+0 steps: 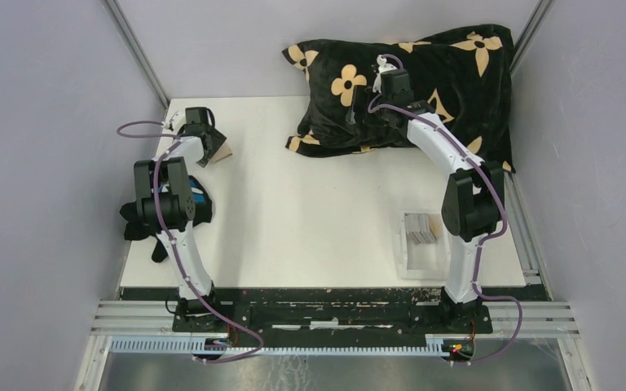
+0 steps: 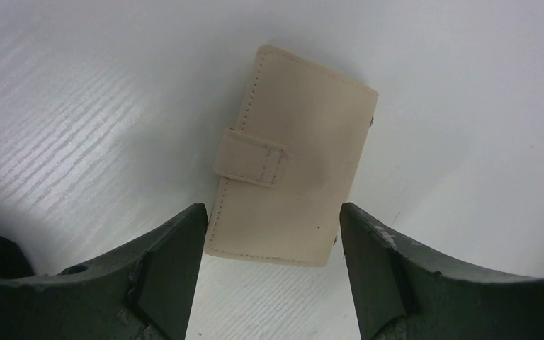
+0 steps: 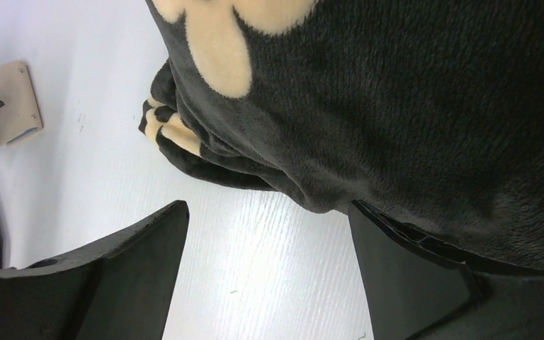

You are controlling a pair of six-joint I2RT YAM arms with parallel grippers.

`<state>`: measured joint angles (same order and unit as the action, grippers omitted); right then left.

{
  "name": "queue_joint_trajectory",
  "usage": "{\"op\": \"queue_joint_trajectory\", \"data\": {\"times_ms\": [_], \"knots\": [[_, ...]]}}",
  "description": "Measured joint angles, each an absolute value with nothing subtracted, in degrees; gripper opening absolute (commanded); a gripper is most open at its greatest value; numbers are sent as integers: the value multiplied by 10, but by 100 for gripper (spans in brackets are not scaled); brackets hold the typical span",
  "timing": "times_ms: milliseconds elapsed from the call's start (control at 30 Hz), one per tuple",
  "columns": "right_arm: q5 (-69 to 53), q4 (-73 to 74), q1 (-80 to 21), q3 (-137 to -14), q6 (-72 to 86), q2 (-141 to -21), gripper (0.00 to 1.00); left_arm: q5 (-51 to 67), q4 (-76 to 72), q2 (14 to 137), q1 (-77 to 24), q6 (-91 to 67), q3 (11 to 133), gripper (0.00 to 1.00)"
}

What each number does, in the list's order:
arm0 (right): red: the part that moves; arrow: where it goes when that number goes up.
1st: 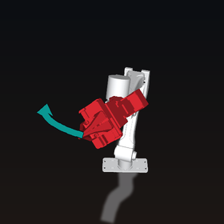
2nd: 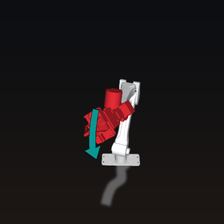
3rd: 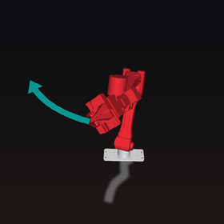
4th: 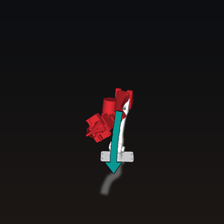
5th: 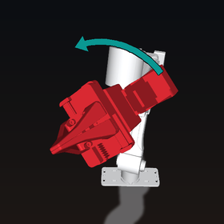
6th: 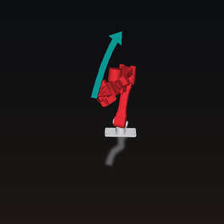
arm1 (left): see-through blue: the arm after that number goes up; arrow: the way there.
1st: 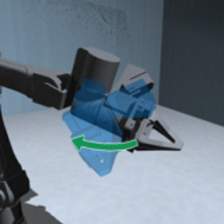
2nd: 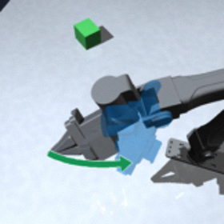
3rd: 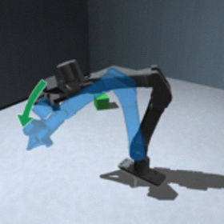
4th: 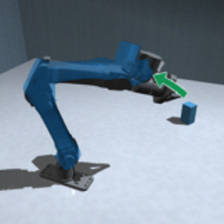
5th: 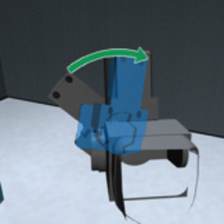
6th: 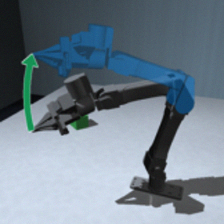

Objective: Put the credit cards into the card holder
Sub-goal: Pick up the card holder from the center of the board.

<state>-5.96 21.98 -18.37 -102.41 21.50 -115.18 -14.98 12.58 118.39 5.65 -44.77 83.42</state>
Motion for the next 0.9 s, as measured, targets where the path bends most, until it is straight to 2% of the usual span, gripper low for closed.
{"op": "queue_joint_trajectory", "data": {"times_ms": [433, 900], "knots": [[-57, 247, -184, -1083, 190, -1177, 91, -205, 209, 1220, 15, -448, 886, 76], [-43, 254, -184, -1089, 166, -1191, 84, -254, 218, 1225, -5, -448, 895, 40]]}}
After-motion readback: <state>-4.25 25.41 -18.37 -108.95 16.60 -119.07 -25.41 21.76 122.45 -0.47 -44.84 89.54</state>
